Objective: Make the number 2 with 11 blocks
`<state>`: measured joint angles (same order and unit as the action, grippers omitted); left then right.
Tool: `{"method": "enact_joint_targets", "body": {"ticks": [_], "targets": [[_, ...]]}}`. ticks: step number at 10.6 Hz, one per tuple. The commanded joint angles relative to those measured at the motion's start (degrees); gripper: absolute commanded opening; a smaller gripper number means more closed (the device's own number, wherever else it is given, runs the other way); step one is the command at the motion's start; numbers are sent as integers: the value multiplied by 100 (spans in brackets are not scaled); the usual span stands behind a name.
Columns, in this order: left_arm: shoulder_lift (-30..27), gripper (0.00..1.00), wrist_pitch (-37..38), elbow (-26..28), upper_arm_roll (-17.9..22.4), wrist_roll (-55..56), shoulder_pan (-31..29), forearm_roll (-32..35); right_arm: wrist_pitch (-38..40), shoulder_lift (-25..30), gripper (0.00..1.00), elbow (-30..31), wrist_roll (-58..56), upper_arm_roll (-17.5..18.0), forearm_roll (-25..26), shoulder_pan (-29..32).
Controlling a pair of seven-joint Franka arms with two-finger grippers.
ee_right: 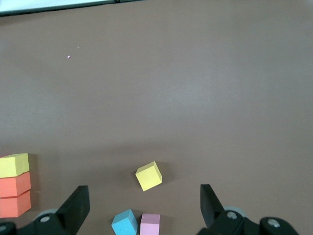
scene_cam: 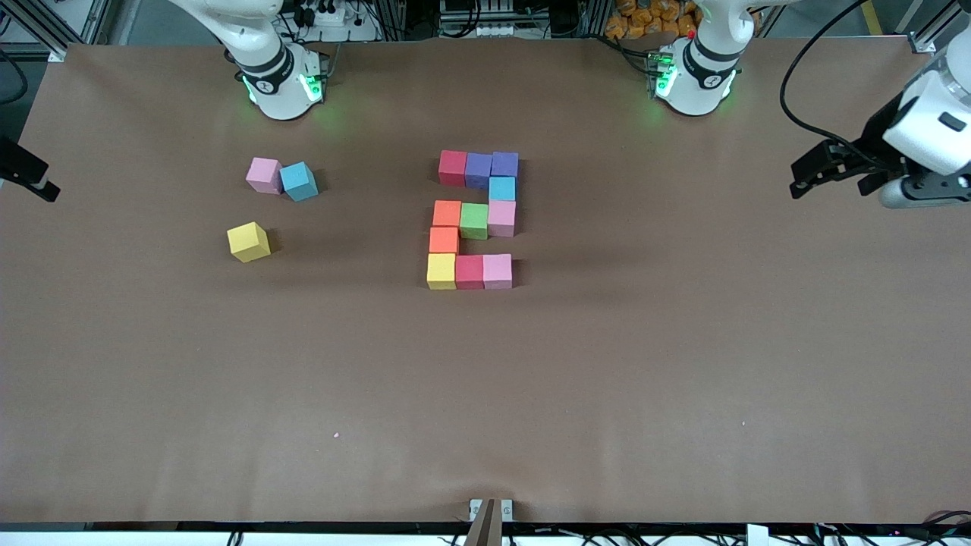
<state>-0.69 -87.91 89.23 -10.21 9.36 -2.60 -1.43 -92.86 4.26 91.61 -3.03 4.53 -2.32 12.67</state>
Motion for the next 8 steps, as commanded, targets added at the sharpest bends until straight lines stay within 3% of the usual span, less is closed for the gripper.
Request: {"method": "enact_joint_targets", "body": {"ticks": [1,3,8], "targets": [[77,100,317,-187,133,-180,110,-6,93,-21,100,-64,-14,22,55,-254],[121,100,354,-257,238,-251,137,108,101,-56,100,-56,39,22,354,-466],[112,100,354,-275,291,-295,278,433,119,-92,100,-29,39,13,355,-467]]}}
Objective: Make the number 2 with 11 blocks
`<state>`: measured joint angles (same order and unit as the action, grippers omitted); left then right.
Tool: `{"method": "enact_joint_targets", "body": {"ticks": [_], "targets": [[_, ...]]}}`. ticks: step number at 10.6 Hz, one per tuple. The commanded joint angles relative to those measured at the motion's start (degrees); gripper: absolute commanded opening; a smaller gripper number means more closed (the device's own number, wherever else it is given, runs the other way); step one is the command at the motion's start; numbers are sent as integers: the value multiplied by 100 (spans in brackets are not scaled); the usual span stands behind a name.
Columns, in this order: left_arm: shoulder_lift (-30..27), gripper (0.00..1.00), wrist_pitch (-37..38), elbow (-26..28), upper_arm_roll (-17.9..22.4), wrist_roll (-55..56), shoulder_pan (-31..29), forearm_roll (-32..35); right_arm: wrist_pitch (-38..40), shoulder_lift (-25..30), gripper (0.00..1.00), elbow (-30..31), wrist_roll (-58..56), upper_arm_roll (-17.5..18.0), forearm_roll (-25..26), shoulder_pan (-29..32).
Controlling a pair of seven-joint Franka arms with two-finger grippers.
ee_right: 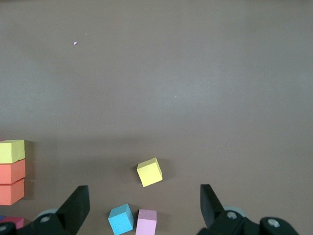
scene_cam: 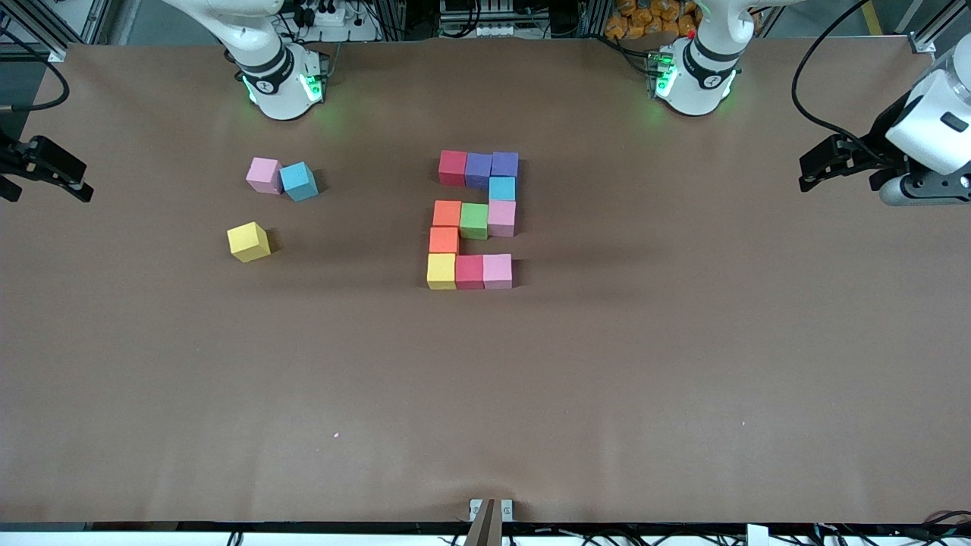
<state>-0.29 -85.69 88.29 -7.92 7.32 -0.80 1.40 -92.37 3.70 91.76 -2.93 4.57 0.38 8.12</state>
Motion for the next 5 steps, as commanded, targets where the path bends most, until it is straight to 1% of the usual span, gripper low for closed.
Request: {"method": "enact_joint_targets", "body": {"ticks": [1,5], "targets": [[64,100,131,-181,53,-99,98,150,131,-36,100,-44,21,0,85,-12],[12,100,131,-207,53,-108,89,80,167,-36,100,-35,21,0,85,6]]}}
